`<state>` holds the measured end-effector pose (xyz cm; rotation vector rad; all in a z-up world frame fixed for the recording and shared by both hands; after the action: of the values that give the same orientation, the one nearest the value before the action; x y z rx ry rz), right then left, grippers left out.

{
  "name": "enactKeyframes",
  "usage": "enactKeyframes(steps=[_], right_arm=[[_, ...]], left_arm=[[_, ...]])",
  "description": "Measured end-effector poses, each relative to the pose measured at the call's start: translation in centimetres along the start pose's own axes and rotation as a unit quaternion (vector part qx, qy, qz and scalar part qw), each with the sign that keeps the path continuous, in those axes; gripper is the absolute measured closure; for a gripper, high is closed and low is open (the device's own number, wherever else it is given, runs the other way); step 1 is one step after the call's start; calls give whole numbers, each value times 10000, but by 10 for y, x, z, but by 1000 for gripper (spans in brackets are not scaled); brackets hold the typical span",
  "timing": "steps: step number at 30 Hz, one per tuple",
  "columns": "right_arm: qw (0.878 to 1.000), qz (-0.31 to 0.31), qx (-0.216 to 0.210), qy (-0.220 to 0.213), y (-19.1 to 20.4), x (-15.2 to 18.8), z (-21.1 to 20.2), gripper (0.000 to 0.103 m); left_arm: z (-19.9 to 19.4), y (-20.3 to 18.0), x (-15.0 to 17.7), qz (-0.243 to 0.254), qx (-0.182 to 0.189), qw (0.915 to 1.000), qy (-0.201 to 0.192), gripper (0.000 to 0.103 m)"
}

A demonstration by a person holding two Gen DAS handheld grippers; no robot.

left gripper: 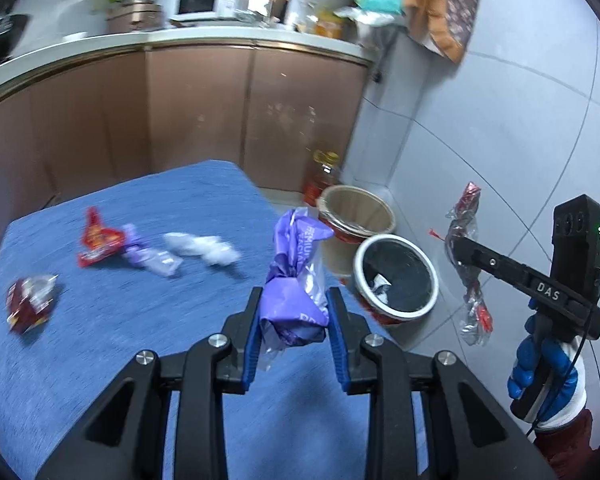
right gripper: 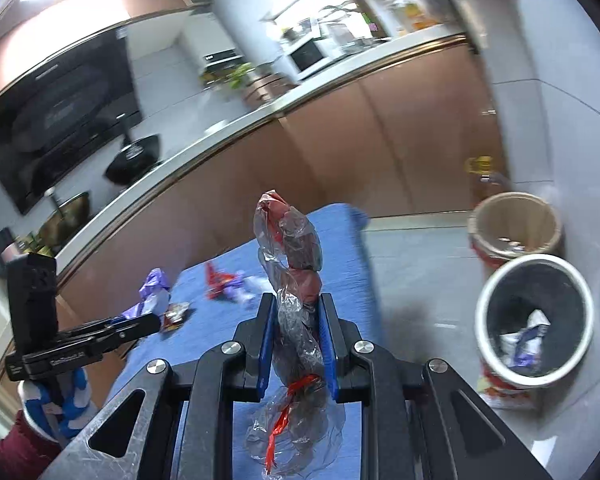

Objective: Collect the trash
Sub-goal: 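Carry both wrappers over the bin and open both tools to drop them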

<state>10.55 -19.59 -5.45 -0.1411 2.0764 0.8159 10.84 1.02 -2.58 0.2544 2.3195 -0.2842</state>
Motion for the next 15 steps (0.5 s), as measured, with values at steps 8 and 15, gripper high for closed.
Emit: enactKeyframes(steps=[8, 15], right_arm=[[9933, 330, 1091, -189, -93, -13, -15, 83], [9799, 545, 1918, -99, -170, -17, -3, 83]], left_arm=[[104, -91, -37, 653, 572, 9947, 560, 75], [203, -156, -57, 881, 961, 9849, 1140, 75]])
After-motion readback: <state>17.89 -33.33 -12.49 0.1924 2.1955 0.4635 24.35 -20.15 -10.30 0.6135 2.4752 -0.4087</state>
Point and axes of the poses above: each gripper's, at about its wrist camera, not at the fingertips, and z roughly the way its jaws point, y to its left, x to its underside, the point moved 4 cm from there along z, roughly the way its jaws point, and after that the axes turned 4 degrees about -x, right-handed, at the moved point
